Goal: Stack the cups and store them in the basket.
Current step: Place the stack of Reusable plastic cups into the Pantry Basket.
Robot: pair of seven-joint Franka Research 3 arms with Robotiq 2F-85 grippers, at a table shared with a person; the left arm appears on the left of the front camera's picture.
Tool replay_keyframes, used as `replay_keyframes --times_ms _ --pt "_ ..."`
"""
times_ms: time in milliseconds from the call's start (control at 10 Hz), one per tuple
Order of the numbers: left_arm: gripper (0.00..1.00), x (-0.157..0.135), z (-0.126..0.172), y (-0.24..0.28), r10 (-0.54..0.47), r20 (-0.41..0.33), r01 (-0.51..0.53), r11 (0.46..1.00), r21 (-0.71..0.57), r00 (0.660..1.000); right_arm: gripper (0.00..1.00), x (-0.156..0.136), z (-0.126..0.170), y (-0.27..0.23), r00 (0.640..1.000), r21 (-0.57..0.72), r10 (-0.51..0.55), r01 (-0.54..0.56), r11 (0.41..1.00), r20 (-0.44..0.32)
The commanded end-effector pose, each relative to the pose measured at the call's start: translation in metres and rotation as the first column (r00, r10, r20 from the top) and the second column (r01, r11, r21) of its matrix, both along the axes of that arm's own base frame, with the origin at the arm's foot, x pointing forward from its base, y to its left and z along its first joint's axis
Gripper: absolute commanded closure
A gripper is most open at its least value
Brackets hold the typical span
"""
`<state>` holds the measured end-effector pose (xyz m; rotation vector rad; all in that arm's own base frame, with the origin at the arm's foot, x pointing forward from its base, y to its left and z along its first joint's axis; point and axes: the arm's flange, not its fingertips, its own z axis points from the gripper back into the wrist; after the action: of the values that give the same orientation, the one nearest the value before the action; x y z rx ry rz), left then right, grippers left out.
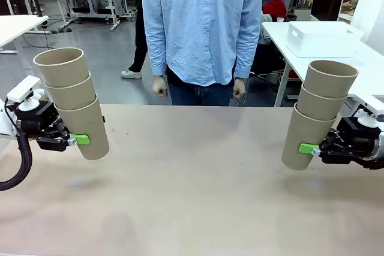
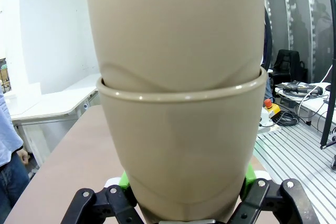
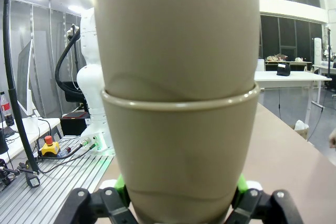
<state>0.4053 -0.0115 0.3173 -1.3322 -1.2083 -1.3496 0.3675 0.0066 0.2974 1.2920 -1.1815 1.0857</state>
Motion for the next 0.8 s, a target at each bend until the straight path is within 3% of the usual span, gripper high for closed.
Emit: replay_keyframes --times_ms 0,700 --pt "0.16 0.0009 0.0029 0.0013 -0.006 0.009 0.006 1.0 -0.008 1.0 0.16 0.0002 0.0041 0.0001 1.0 0.002 0.001 -0.001 1.0 0.005" --pt "0.16 0.0009 0.0029 0.0013 -0.006 0.009 0.006 1.0 -0.008 1.0 0.16 0.0002 0.0041 0.0001 1.0 0.002 0.001 -0.001 1.0 0.005"
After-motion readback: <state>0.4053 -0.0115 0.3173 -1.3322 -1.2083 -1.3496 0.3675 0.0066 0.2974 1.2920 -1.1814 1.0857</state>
